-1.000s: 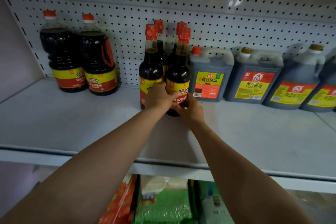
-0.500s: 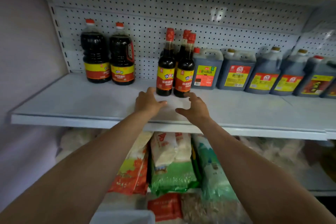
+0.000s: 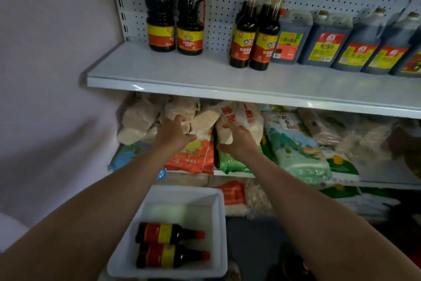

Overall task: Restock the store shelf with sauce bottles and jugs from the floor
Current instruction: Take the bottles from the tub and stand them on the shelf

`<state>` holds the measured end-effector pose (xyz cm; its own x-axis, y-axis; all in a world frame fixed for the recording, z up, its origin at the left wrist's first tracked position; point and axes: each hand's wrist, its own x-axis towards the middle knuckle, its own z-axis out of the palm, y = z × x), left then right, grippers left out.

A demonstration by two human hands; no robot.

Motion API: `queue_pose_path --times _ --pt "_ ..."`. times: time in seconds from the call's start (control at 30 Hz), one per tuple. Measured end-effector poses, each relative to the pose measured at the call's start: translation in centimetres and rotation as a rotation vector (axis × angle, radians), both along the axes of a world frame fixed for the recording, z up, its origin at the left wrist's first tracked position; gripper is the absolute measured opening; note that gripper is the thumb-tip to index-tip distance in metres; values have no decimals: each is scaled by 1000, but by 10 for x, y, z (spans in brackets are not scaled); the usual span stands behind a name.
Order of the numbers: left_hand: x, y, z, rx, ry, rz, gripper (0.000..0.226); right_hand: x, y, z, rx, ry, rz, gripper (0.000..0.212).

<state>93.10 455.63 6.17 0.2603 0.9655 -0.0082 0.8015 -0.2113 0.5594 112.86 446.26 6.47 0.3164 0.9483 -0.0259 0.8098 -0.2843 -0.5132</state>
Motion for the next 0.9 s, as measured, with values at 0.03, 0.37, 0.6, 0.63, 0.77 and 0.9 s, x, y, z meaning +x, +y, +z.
queue_pose_path --times 0.03,0.37,0.6,0.63,0.77,0.9 --pt "-5 -3 -9 -20 7 9 72 -4 -3 -8 -30 5 1 73" --pt "-20 -37 -119 -296 115 55 72 -5 -23 -120 -350 186 68 63" --pt "-13 -62 -221 -566 209 65 66 15 -44 -232 -691 247 81 68" --pt "-12 -64 -236 -598 227 61 65 19 -46 -248 -736 251 90 68" --pt "0 -70 -290 -700 254 68 65 34 -52 -298 -846 313 33 71" --pt "11 -73 -345 -717 325 43 63 45 -47 -340 -876 375 -98 70"
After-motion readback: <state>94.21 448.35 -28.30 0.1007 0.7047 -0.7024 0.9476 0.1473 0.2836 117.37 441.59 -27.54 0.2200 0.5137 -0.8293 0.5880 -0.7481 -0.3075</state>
